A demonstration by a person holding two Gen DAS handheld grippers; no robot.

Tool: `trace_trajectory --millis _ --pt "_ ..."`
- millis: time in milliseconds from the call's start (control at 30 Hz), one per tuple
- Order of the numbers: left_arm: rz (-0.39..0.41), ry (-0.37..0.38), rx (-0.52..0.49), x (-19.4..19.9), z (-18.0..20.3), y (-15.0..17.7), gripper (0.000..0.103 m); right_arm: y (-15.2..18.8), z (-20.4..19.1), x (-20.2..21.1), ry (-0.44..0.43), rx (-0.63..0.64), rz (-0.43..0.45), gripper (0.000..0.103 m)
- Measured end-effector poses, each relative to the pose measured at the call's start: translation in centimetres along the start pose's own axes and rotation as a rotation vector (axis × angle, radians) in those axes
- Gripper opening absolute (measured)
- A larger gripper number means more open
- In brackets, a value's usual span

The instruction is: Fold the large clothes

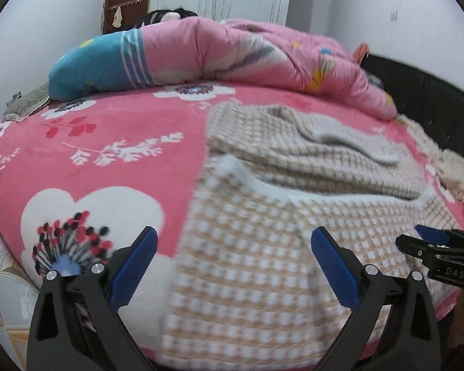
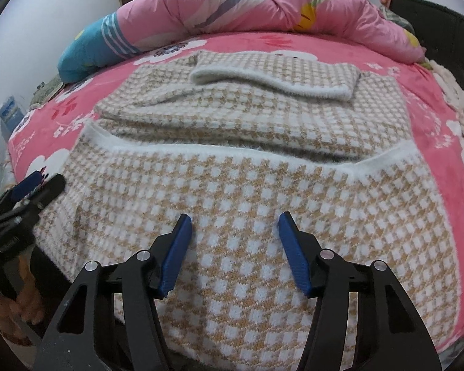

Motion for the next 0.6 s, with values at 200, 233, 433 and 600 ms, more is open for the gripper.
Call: trace_trajectory --millis 200,233,433,600 --pt "0.061 0.124 -0.052 0.1 -1.8 -0.4 0.088 -0.1 -0.1 0.0 -0.006 -0.003 -0.002 0.055" --pt "0.048 0.145 -0.043 -0.2 -2.0 -0.4 0.085 -0.1 -0.1 0.0 -0.006 -0.003 -0.003 0.055" --pt "-0.052 0.211 0.043 -2.9 -3.7 -0.4 0.053 -0.1 -0.2 0.0 -0.003 -0.004 -0.003 0.055" --pt "-0.085 0.319 0.083 -3.0 -4.0 -0.1 0.043 0.0 -0.2 0.0 -0.003 -0.004 -0.005 0.055"
Point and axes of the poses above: each gripper's, at about its wrist camera, not at the fingertips, and x roughly against the way its jaws point, z to its right, y to its underside, the point moved 3 cm from there along -x, roughly the way its jaws point, and after that the axes turned 4 degrees about -y, right-handed, at the moved point
